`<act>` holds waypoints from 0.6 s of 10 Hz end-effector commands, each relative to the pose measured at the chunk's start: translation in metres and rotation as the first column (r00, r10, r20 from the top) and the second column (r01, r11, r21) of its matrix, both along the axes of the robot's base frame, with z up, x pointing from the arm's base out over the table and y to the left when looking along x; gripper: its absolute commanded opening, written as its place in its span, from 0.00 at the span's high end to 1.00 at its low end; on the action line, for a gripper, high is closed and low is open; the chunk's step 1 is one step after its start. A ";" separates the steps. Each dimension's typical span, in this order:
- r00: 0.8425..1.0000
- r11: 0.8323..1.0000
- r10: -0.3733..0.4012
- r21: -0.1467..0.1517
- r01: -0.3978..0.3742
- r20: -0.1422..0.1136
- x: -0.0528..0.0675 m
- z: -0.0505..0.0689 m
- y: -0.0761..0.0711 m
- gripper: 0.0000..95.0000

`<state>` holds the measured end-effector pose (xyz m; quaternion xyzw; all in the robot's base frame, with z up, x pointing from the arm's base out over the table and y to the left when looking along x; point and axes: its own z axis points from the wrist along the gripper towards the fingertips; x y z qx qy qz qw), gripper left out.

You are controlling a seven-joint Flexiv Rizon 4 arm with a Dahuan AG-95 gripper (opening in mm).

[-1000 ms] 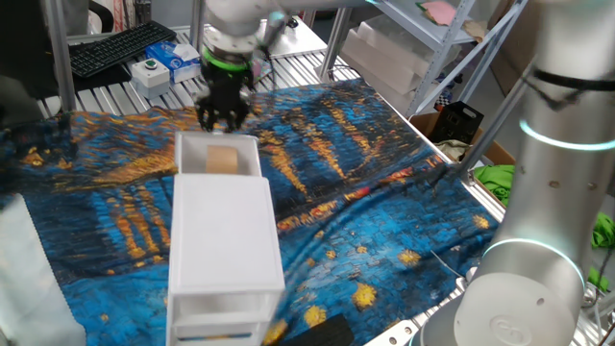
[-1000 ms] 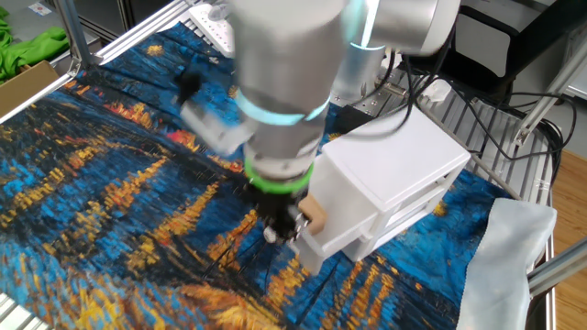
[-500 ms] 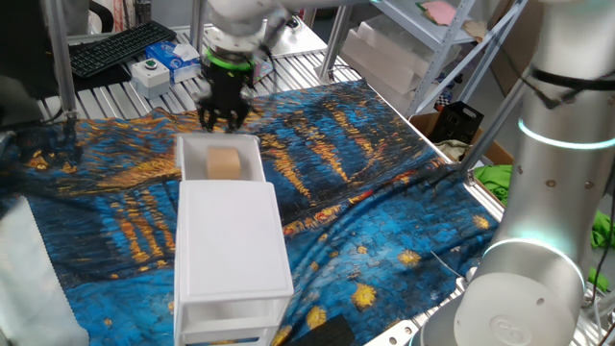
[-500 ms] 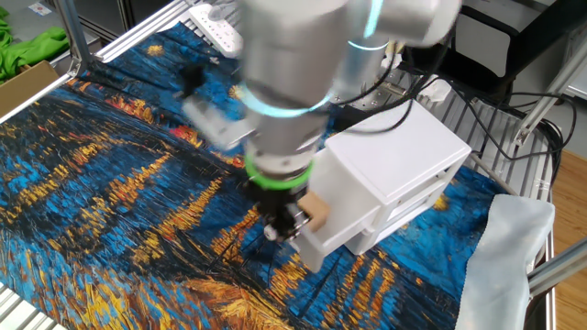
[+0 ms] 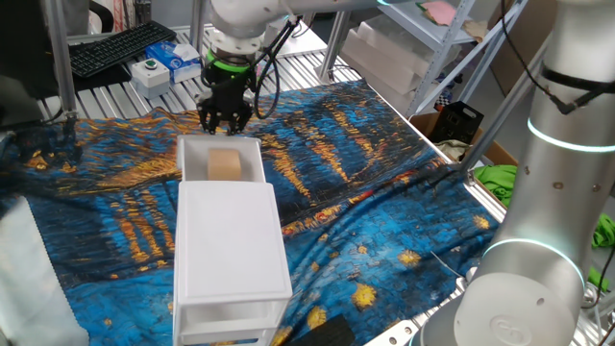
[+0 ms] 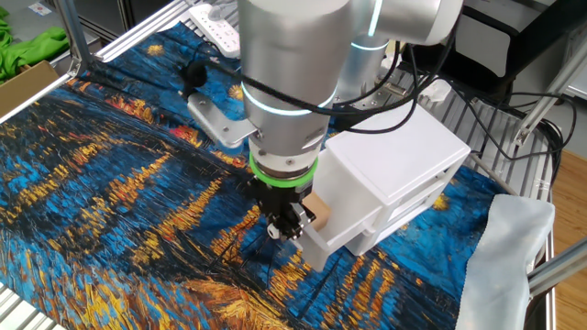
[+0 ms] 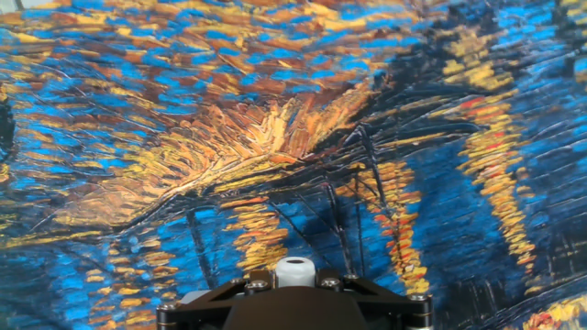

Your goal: Put things in the drawer

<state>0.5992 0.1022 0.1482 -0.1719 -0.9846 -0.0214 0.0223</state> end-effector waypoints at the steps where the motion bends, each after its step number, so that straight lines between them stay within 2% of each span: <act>1: 1.000 1.000 0.001 -0.001 -0.001 0.001 0.002 0.001 0.001 1.00; 6: 1.000 1.000 -0.004 -0.003 0.004 0.005 0.000 0.003 0.004 1.00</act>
